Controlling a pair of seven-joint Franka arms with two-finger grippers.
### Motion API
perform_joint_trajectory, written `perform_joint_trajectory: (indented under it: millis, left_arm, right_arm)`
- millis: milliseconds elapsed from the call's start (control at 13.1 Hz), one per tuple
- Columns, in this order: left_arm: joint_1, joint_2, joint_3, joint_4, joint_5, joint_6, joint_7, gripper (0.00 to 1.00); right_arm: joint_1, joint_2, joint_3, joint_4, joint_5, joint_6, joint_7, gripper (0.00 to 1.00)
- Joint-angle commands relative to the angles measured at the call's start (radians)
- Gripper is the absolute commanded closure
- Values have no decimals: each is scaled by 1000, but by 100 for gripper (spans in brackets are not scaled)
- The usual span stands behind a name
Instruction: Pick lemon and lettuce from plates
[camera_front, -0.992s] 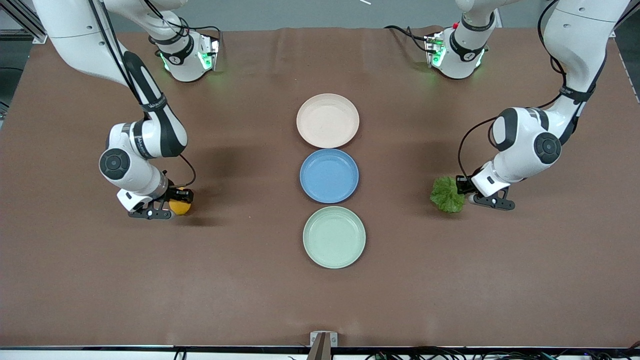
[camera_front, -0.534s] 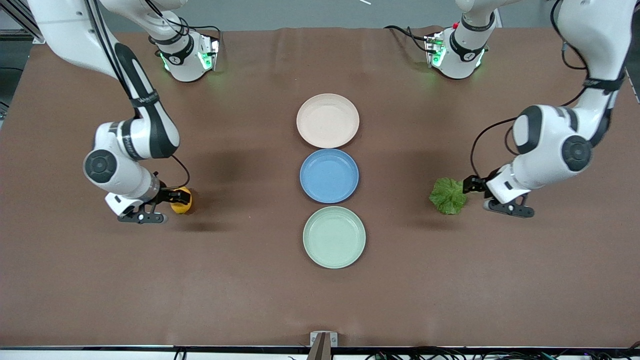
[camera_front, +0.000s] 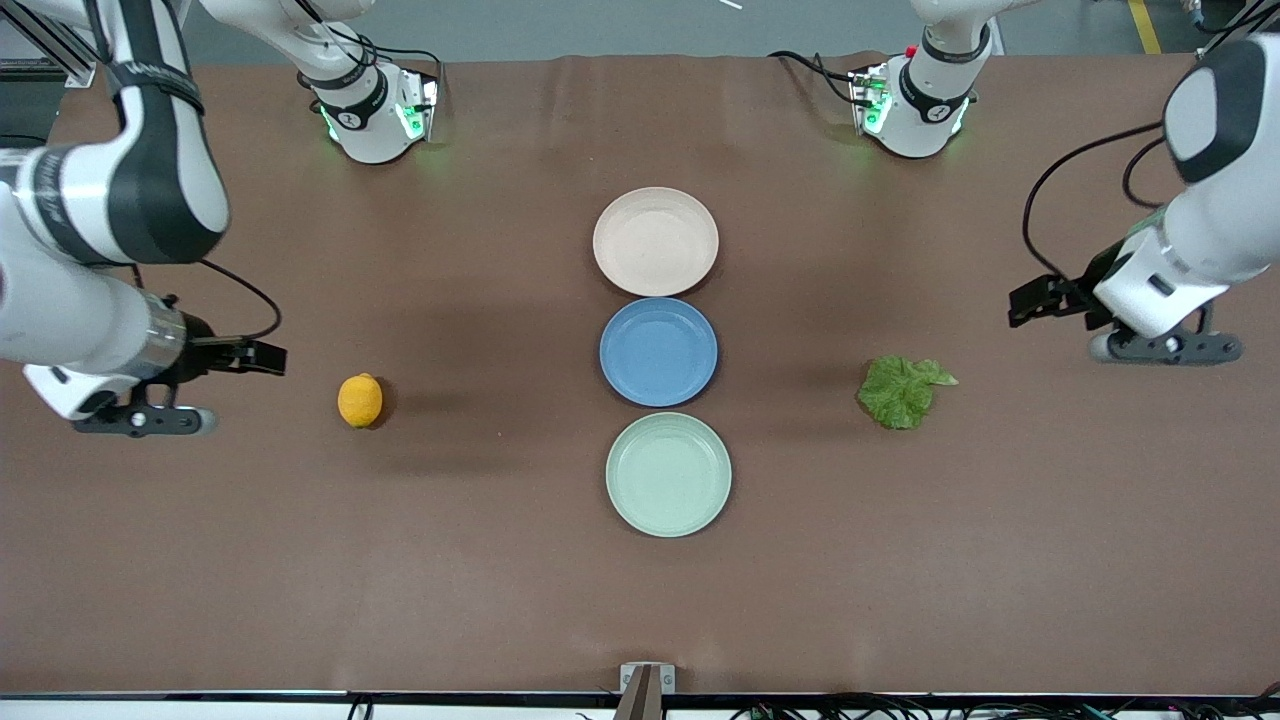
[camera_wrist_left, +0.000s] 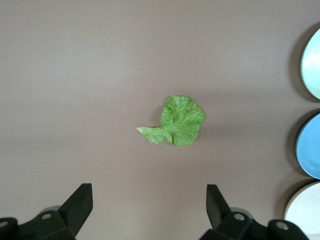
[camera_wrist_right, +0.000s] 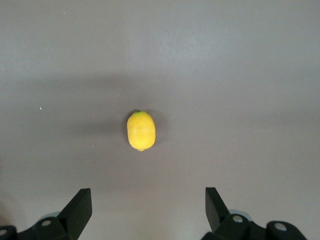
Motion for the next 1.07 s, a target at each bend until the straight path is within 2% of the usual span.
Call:
perform_joint_trajectory:
  millis: [0,381,458,686,763,839,992]
  left_arm:
    - [9,1,-2,110,0,-111,-8,0]
    - [12,0,20,136,-3,-130,1,0]
    - [-22,-2,53,136,-6,-130,2,0]
    - [-300,-15,330,135,-19,-136,-1,0]
    - [-347,-17,377,133,-19,-138,-1,0]
    - [-365,-17,394,135,-19,-142,-1,0]
    - [-379,-17,400,135,-20,-142,-11,0]
  right_arm:
    - [-35,31,10,103,-23,-67,-47,0]
    - [-67,31,8,144,0,-83,6,0]
    - [-70,32,9,138,-1,-84,10,0]
    - [-87,31,12,138,12,-153,16,0]
    - [-108,26,10,136,58,-155,-3,0]
    - [-122,12,10,122,87,-167,-15,0]
    - [-119,-72,9,32,82,-130,-18,0]
